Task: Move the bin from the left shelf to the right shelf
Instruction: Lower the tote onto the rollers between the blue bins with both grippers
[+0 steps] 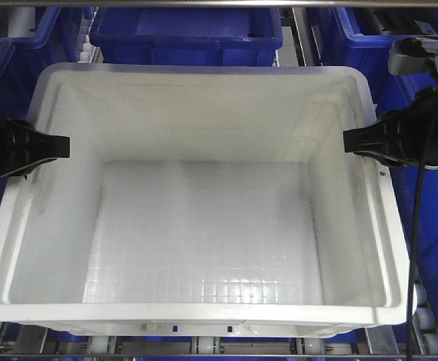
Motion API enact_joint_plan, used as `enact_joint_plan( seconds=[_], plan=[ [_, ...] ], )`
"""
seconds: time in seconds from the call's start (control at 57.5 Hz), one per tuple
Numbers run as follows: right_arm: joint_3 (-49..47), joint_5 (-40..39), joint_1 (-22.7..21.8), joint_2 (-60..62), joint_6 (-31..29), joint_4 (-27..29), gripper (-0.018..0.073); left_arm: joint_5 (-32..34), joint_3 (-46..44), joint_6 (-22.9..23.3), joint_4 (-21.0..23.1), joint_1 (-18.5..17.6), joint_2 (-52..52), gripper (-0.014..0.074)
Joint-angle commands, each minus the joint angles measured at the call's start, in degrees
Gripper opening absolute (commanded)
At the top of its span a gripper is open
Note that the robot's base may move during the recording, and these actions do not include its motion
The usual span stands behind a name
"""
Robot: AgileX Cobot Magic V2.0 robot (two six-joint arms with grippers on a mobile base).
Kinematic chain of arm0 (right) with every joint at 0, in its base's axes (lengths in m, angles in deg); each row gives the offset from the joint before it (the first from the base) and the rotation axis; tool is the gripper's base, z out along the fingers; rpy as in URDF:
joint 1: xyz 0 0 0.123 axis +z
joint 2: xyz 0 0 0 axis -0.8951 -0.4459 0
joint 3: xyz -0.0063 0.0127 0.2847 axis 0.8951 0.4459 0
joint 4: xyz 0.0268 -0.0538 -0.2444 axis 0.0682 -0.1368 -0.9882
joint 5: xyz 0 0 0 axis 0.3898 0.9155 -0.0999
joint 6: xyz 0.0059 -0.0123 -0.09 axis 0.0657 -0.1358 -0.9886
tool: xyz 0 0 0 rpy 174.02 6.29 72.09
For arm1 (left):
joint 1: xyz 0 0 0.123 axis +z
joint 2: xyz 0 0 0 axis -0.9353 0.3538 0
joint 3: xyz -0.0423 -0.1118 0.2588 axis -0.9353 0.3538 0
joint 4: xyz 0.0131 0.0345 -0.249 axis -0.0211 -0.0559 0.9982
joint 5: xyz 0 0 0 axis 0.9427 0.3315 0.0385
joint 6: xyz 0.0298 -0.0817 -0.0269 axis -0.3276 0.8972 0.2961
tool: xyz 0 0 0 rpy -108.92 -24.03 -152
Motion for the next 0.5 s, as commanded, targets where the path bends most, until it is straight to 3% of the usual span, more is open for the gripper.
enact_joint_plan(
  seconds=[0.0,0.487],
  plan=[
    [-2.4,-7.1,-0.4,1.8,-1.3,-0.8,-0.0004,6.5,-2.1,-1.3,-1.6,-0.1,-1.0,-0.0006],
    [-2.4,-7.1,-0.4,1.8,-1.3,-0.8,-0.0004,7.3,-2.1,-1.3,-1.6,-0.1,-0.5,-0.0006]
  ],
)
